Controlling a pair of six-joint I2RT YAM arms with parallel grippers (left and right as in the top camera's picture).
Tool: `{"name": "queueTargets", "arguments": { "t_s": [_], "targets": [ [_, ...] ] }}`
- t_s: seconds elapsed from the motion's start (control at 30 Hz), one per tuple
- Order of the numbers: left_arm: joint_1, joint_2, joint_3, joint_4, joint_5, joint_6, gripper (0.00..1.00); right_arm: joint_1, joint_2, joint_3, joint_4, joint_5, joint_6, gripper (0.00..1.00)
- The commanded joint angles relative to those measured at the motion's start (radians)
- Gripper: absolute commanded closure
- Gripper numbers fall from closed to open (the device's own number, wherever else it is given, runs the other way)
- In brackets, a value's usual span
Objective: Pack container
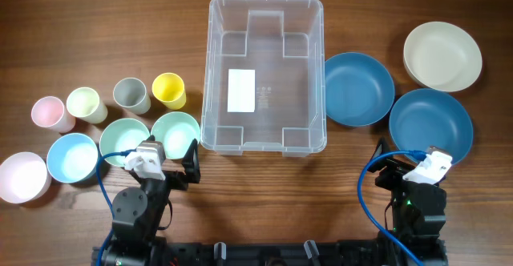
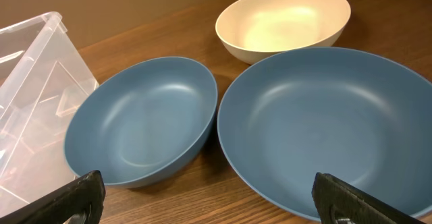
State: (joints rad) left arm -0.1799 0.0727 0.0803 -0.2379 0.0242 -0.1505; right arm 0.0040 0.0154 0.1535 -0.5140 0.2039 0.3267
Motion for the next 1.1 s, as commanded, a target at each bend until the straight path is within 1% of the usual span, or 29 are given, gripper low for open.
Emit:
{"name": "queueTargets", "arguments": {
  "t_s": [0.0, 0.93, 1.07],
  "targets": [
    [0.008, -0.005, -0.008, 0.006, 0.009, 0.013, 0.00, 0.002, -0.011, 0.002, 0.005, 0.004, -0.011, 0.00],
    [0.008, -0.005, -0.008, 0.006, 0.009, 0.013, 0.00, 0.002, -0.011, 0.002, 0.005, 0.004, -0.011, 0.00],
    [0.008, -0.005, -0.008, 0.025, 0.010, 0.012, 0.00, 0.002, -0.011, 0.002, 0.007, 0.005, -0.011, 0.00]
  ]
}}
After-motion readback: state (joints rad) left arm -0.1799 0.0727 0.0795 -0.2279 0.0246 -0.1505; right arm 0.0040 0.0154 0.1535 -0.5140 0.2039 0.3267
